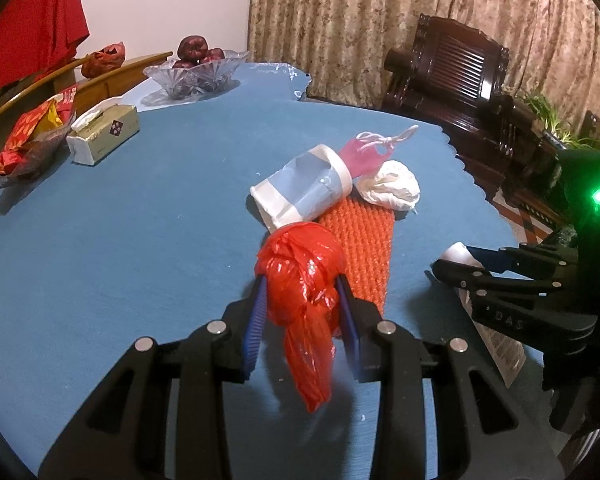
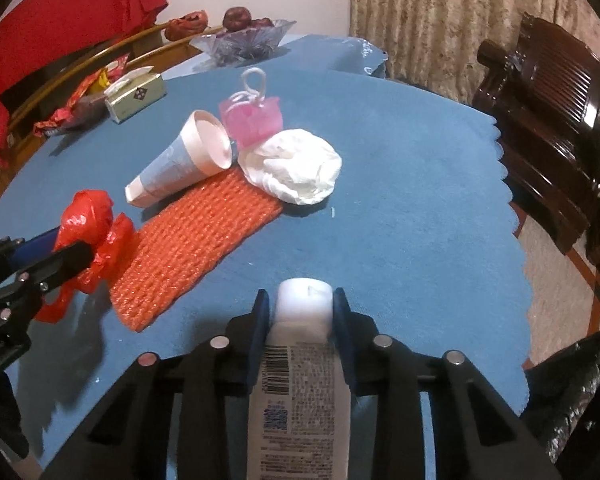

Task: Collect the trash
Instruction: 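Grasp the red plastic bag with the left tool while the right tool grasps the white tube, then carry the red bag and white tube over the bin and open both tools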

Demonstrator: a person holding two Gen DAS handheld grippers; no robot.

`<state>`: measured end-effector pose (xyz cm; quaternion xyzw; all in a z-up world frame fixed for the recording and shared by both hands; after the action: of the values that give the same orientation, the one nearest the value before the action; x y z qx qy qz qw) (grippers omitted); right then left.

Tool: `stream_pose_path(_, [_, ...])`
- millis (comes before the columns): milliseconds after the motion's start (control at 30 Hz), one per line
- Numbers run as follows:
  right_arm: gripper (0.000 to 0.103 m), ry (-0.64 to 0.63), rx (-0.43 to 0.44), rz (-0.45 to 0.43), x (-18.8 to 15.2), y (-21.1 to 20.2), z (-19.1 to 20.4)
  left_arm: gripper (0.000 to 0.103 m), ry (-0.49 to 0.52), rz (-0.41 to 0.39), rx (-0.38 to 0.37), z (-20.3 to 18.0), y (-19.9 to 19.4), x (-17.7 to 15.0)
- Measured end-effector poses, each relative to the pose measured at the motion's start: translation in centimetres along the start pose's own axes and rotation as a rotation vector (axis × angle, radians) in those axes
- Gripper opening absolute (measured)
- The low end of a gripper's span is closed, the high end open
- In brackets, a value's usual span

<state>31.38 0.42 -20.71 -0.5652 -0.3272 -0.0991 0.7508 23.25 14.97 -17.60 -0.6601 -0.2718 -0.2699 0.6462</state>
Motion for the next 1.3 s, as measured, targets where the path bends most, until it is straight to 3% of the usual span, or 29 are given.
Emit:
stream_pose_path(467, [0.03,0.067,0.04,-0.019,-0.4,-4.5,-1.5,0.033,0.038,-0.036,-0.035,-2.7,-1.4,1.0])
stream_pose_path(833, [0.03,0.114,0.045,-0.101,-0.3,-10.9,-3.1,0.033,0.072,-0.097,-0.078,-6.1,-4.2,2.5])
stream_pose_path(1067, [0.03,0.137,0.013,-0.136,-1.1,-15.3,-5.4,0.033,0.122,-0.137,-0.154,-10.9,-6.3,3.4])
stream_pose_path(1300, [0.03,0.201,-0.085,-0.165,-4.0,-19.7,-10.9,0.033,0.188,-0.141,-0.27,-17.8,-7.0,2.9])
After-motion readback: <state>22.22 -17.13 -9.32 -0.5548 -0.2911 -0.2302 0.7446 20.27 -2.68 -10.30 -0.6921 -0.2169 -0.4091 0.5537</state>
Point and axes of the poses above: each gripper's, at about its wrist camera, not at the fingertips, and y roughly the way its jaws point, z to its left, x to its top, the point moved 5 cm from there along y, roughly the way its jaws point, and after that the axes turned 5 degrees about y, right-handed, at the moved point
